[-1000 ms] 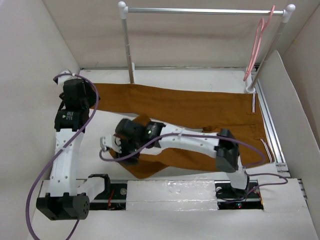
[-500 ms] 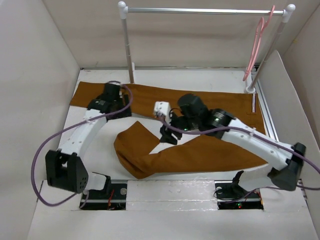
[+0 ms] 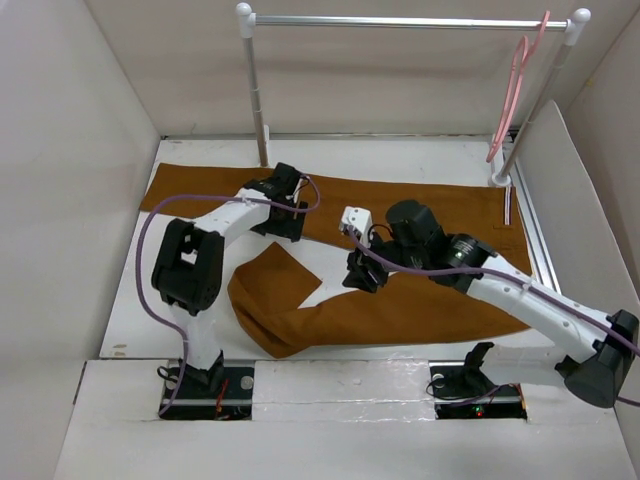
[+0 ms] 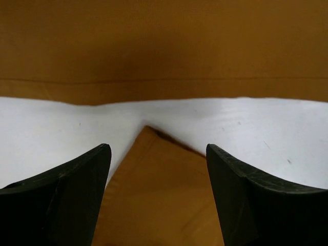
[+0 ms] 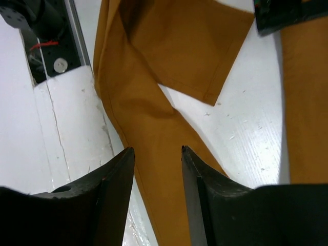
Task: Place the trousers on the hanger
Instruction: Flatten out the trousers at the center of the board.
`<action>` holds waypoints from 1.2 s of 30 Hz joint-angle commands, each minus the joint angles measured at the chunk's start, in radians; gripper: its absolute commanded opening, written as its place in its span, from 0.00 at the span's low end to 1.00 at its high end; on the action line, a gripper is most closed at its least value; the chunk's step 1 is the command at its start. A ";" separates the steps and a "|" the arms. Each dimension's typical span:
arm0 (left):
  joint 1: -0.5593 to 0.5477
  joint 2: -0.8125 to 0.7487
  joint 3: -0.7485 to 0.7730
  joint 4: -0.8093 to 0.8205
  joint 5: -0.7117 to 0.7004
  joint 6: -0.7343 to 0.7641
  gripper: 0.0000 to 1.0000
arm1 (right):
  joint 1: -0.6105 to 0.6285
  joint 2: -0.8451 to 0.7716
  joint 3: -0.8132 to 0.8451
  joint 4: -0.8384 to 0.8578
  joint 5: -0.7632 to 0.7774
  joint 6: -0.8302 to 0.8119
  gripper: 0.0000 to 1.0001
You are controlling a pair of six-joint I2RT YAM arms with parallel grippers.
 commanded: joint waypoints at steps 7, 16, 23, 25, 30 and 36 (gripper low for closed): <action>-0.003 0.085 -0.018 0.011 -0.119 -0.023 0.61 | -0.028 -0.122 -0.044 0.062 0.000 0.030 0.48; 0.050 0.033 -0.174 0.011 0.015 -0.072 0.14 | -0.098 -0.169 -0.079 0.031 0.020 0.029 0.48; 0.173 -0.091 -0.243 0.044 0.102 -0.147 0.00 | -0.143 -0.161 -0.061 0.036 -0.032 0.009 0.48; 0.237 -0.146 -0.240 0.057 0.142 -0.189 0.00 | -0.143 -0.161 -0.063 0.040 -0.033 0.007 0.48; 0.579 -0.375 -0.228 0.099 0.126 -0.370 0.00 | -0.164 -0.157 -0.061 0.030 0.000 0.017 0.48; 0.935 -0.571 -0.256 0.091 -0.019 -0.545 0.00 | -0.194 -0.169 -0.076 0.037 0.000 0.034 0.48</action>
